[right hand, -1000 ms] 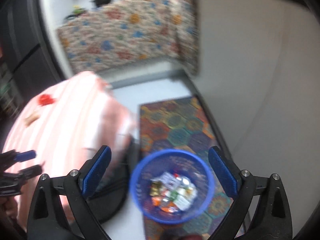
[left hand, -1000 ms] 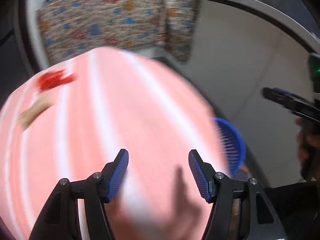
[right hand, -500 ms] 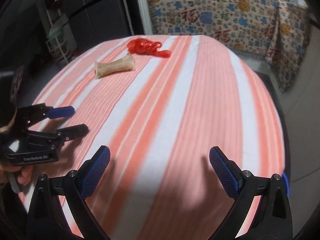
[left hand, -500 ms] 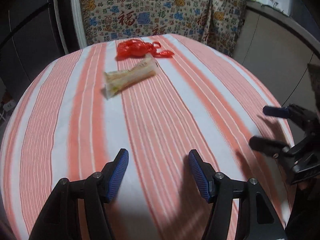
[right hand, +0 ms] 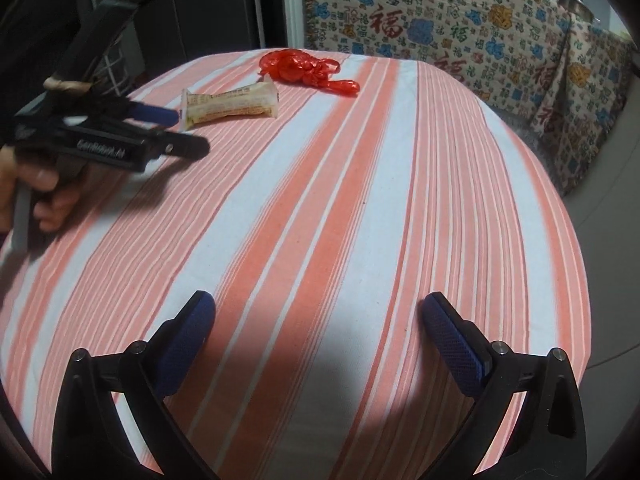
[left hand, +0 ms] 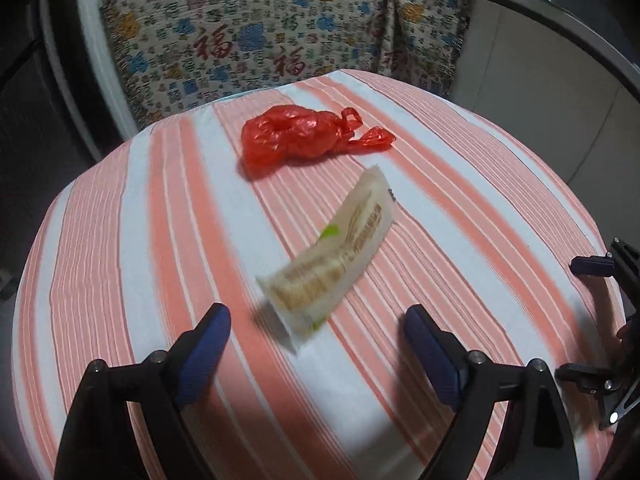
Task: Collect trash
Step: 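Grasp the cream snack wrapper with the left gripper while the right grasps the red plastic bag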
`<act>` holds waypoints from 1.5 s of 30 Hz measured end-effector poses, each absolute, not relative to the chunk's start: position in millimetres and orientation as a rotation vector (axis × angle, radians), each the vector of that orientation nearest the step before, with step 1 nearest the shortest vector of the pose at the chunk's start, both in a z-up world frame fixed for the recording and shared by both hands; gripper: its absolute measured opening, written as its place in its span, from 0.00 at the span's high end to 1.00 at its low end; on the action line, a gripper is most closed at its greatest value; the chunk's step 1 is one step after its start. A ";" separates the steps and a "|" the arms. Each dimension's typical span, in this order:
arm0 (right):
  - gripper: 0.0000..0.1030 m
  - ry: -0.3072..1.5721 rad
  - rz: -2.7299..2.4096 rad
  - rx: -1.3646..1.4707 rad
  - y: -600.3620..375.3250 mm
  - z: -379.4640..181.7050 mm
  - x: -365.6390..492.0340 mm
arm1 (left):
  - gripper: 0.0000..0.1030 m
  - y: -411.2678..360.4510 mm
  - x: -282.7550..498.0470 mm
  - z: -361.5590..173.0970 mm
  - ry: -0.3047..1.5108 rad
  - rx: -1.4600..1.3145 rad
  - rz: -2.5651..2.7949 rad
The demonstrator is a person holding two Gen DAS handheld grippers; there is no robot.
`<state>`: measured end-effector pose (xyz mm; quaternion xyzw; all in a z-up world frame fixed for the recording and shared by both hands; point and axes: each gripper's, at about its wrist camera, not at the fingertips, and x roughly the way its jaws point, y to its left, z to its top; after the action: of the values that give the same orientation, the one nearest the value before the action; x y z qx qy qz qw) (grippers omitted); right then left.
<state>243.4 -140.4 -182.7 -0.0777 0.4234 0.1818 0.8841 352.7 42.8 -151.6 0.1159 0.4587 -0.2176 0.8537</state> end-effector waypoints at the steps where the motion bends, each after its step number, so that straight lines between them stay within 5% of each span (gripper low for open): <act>1: 0.00 0.881 0.377 -0.164 -140.1 -182.8 243.6 | 0.11 38.8 356.9 -150.7 0.967 0.268 -0.474; 8: 0.00 0.881 0.378 -0.163 -139.1 -183.5 244.0 | 0.13 3.5 368.2 -150.3 0.954 0.409 -0.551; 10: 0.00 0.881 0.378 -0.163 -139.0 -183.4 244.2 | 0.28 5.6 369.4 -151.8 0.956 0.371 -0.562; 12: 0.00 0.881 0.378 -0.163 -139.1 -183.5 244.1 | 0.67 13.5 368.7 -149.9 0.960 0.296 -0.565; 15: 0.00 0.881 0.379 -0.163 -139.2 -183.4 244.0 | 0.74 29.3 356.8 -145.0 0.957 0.215 -0.472; 23: 0.00 0.881 0.379 -0.163 -139.0 -183.4 244.3 | 0.71 74.8 279.9 -130.2 0.948 0.029 -0.202; 25: 0.00 0.881 0.379 -0.163 -139.5 -183.4 244.0 | 0.62 83.9 272.1 -127.9 0.935 0.000 -0.155; 27: 0.00 0.881 0.379 -0.163 -139.5 -183.3 244.0 | 0.33 89.2 267.3 -130.9 0.935 -0.016 -0.102; 33: 0.01 0.890 0.431 -0.175 -143.8 -180.9 253.3 | 0.21 90.0 264.2 -150.8 0.920 0.051 -0.029; 45: 0.00 0.924 0.578 -0.302 -97.1 -173.7 421.5 | 0.17 92.2 263.3 -153.4 0.913 0.039 -0.032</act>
<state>421.5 -97.1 -173.7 -0.1430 0.4376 0.2741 0.8444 263.3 92.2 -153.4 0.0187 0.4406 -0.0156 0.8974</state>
